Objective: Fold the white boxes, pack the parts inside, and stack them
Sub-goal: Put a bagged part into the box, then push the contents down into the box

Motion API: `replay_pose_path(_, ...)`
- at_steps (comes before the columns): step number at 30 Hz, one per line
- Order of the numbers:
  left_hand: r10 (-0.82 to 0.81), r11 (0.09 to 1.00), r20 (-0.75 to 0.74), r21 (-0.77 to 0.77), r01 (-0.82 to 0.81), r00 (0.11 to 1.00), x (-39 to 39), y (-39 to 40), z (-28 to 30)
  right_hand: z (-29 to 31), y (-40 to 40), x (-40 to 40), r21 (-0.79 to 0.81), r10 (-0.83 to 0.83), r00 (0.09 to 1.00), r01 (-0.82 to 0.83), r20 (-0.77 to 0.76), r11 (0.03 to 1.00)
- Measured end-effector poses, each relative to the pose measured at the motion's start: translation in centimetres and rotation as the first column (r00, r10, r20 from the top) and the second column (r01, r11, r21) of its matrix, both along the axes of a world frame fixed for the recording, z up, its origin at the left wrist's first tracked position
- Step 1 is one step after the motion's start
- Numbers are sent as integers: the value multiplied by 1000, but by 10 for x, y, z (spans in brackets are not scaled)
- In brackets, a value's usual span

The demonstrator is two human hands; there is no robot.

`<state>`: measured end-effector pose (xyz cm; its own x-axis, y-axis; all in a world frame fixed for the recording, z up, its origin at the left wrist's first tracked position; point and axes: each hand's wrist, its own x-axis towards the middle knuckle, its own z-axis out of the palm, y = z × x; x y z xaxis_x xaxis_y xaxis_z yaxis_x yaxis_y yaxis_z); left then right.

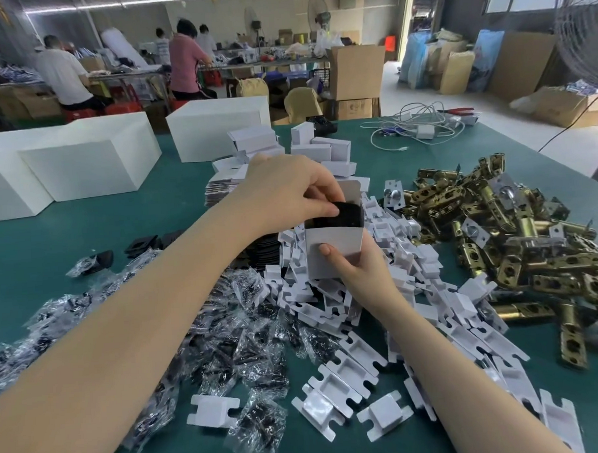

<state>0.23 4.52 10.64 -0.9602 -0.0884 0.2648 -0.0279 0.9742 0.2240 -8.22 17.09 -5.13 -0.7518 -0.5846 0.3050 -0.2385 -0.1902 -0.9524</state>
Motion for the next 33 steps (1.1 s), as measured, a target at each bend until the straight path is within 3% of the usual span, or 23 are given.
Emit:
replay_pose_path(9,3,998,42,69,-6,999,-16,-13,3,3,1,2,-12,-71,997,71,34,997)
replay_pose_path(14,-68,964,136,262,31,988,-23,-18,6,5,1,2,10,-103,994,103,-21,995)
replay_pose_path(18,-75,955,164,296,23,984,-24,-22,5,2,-1,0,26,-105,994,106,-39,994)
replay_pose_path(24,-23,981,152,196,-8,988,-34,-25,-1,5,-3,-1,38,-127,992,127,1,991)
replay_pose_path(28,-51,966,198,258,-2,979,-34,-32,-6,5,-3,-3,72,-133,991,134,-22,988)
replay_pose_path(33,-10,999,228,44,0,974,-30,-29,-6,4,-4,-3,77,-143,989,145,-33,986)
